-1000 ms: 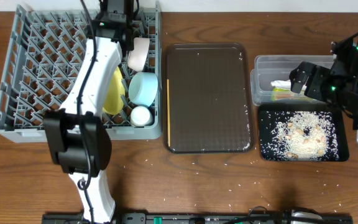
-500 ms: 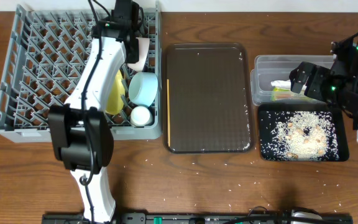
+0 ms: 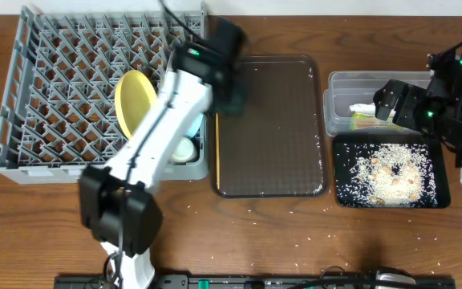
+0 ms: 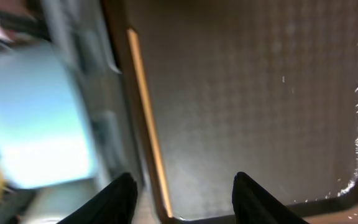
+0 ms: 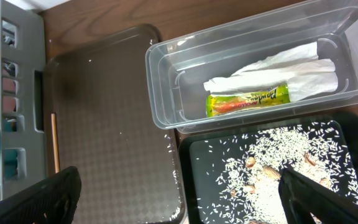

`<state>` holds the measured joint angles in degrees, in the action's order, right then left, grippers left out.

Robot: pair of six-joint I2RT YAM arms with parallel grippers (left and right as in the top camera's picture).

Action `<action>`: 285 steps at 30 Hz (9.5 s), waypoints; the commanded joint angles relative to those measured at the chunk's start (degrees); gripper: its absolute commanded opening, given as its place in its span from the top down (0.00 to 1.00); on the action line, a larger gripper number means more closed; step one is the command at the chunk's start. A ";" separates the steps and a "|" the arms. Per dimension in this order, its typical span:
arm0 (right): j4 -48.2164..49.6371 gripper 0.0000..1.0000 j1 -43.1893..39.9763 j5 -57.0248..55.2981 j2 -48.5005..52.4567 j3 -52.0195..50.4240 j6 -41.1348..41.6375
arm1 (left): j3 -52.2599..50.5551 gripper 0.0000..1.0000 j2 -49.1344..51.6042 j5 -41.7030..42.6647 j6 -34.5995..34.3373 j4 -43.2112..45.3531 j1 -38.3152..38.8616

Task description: Sort waste into correct bins and load items into the dishwasher

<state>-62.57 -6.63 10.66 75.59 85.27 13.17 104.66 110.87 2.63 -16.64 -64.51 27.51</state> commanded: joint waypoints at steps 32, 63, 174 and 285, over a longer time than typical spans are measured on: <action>-0.07 0.01 -0.48 -0.13 0.07 0.11 -0.55 | -2.56 0.31 20.70 -12.79 -6.34 4.22 3.30; -0.07 0.01 -0.48 -0.13 0.07 0.11 -0.55 | -6.03 0.36 17.49 -8.96 -1.40 6.78 2.47; -0.07 0.01 -0.48 -0.13 0.07 0.11 -0.55 | -23.19 0.92 13.22 -1.01 3.54 20.02 3.43; -0.07 0.01 -0.48 -0.13 0.07 0.11 -0.55 | -12.55 0.16 -34.14 -1.97 7.96 -6.86 -19.41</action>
<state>-62.57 -6.63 10.63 75.59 85.27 13.15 91.92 76.51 -0.45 -7.79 -70.48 8.29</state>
